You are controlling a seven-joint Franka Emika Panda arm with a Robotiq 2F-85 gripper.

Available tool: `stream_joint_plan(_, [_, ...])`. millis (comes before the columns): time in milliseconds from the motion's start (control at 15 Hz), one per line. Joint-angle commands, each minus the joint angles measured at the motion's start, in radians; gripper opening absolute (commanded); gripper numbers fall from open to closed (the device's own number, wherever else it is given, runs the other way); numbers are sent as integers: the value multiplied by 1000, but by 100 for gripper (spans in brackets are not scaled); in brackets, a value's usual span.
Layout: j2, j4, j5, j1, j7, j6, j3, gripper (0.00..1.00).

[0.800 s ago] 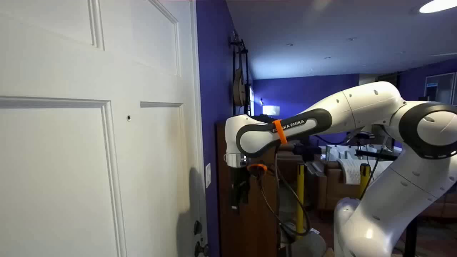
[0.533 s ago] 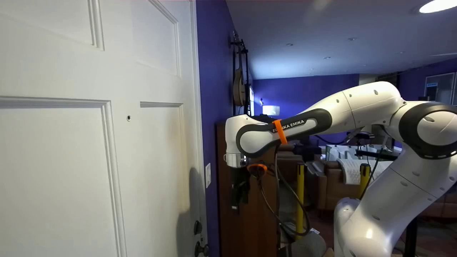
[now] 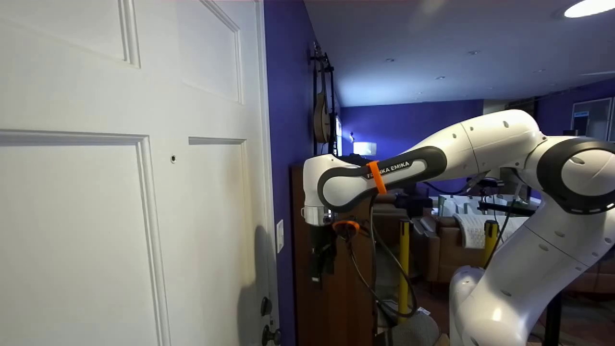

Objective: Pick up the black tennis hat and hang it on the hanger on the door

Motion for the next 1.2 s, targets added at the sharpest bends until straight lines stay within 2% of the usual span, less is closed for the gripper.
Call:
stream_joint_plan(0, [0,2,-1,1,0,-2,-1,100])
stream_joint_plan(400, [-5,-3,-12,-23,29,-13,-8,100])
stream_joint_plan(800, [-56,-11,-47,-111,75,3,-43,100])
stream_joint_plan(1133, [-103,70,-258,-222,64,41,-63,100])
